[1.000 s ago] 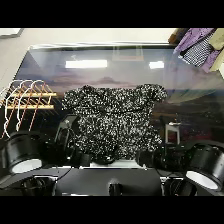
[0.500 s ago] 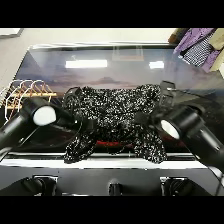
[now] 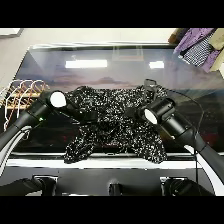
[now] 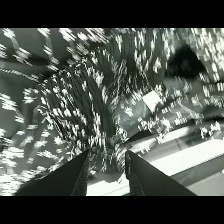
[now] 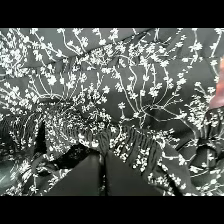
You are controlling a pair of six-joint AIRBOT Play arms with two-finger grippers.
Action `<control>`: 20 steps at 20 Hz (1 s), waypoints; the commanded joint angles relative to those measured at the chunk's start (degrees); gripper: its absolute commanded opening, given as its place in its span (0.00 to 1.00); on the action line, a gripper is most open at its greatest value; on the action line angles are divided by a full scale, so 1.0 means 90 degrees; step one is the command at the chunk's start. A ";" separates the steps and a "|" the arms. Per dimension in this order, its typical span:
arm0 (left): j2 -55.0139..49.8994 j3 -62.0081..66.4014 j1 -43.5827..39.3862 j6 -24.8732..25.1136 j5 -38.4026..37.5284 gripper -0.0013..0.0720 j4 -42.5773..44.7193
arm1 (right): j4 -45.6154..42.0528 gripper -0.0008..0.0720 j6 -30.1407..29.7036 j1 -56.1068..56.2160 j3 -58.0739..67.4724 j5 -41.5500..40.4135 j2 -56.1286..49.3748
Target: Fold the clothes and pants, and hang the long-sleeved shirts on hangers.
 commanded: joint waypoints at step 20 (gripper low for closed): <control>0.1532 -0.0984 0.6958 0.2793 -0.0228 0.86 0.2084 | 0.0423 0.07 -0.0304 -0.0005 0.0007 0.0811 0.0954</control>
